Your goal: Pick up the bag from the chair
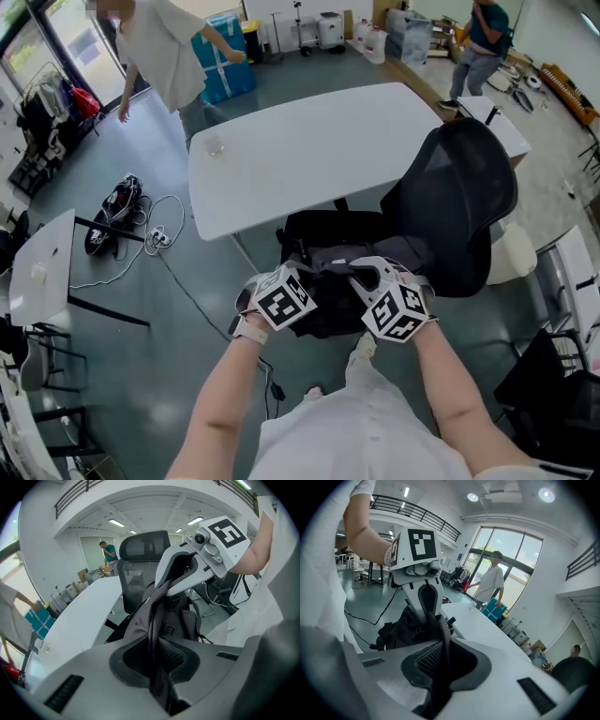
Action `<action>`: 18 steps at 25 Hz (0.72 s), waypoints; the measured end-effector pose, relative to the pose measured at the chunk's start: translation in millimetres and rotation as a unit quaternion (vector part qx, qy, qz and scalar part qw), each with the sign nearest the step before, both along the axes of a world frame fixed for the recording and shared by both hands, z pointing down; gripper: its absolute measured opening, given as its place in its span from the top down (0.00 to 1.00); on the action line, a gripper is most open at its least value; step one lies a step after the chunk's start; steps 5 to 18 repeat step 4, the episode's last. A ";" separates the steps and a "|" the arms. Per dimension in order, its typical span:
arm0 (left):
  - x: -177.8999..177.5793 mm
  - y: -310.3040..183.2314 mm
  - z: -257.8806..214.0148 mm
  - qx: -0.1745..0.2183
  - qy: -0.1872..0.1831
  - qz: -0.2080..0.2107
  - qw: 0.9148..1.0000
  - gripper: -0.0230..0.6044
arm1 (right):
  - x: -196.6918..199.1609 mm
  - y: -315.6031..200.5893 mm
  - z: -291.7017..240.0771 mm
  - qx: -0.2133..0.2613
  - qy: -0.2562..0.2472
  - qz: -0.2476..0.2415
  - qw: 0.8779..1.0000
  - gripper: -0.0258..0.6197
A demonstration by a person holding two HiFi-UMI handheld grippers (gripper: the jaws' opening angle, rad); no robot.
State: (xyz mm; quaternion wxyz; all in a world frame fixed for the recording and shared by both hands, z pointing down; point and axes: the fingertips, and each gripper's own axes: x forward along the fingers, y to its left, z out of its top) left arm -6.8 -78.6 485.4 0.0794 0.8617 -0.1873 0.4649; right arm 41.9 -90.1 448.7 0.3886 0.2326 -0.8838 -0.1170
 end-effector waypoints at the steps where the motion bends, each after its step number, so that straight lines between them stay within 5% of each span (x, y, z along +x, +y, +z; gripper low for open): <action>1: 0.2 -0.7 1.4 0.001 0.000 0.000 1.000 0.88 | 0.1 -0.8 1.3 0.001 0.000 0.000 1.000 0.89; 18: 0.7 -2.5 6.3 0.003 0.001 0.000 1.000 0.88 | 0.5 -2.8 5.9 0.003 -0.002 -0.001 1.000 0.89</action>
